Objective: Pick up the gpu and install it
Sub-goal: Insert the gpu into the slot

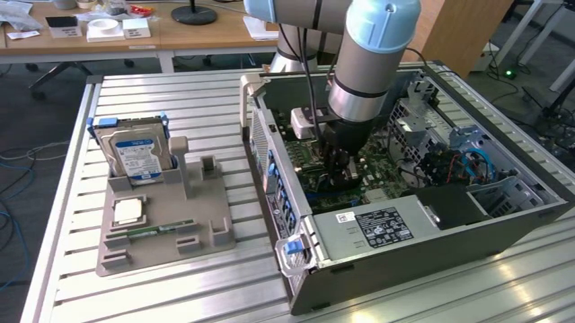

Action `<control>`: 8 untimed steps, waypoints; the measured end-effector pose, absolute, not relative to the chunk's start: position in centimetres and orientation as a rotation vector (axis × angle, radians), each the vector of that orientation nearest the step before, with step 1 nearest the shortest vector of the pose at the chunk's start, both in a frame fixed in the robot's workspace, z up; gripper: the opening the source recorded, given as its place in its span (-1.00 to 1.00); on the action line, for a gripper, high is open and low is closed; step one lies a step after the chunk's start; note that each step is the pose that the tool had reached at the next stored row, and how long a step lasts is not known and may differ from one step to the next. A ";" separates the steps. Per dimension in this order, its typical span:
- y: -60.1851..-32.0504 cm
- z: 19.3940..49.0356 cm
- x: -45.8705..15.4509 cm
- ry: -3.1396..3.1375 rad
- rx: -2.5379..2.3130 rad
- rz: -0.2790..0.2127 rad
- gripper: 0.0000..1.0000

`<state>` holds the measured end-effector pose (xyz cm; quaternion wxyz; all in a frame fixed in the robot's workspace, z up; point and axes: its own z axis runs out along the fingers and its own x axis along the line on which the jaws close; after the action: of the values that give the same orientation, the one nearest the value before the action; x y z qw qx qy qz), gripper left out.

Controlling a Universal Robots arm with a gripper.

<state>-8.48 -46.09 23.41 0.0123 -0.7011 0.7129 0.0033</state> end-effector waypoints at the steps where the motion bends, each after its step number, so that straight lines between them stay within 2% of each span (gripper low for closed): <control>1: -46.1 23.4 -8.5 2.222 -2.186 0.010 -0.48; 8: -46.1 23.4 -8.6 2.222 -2.186 0.010 -0.48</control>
<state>-8.60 -46.09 23.36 0.0124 -0.7012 0.7129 0.0033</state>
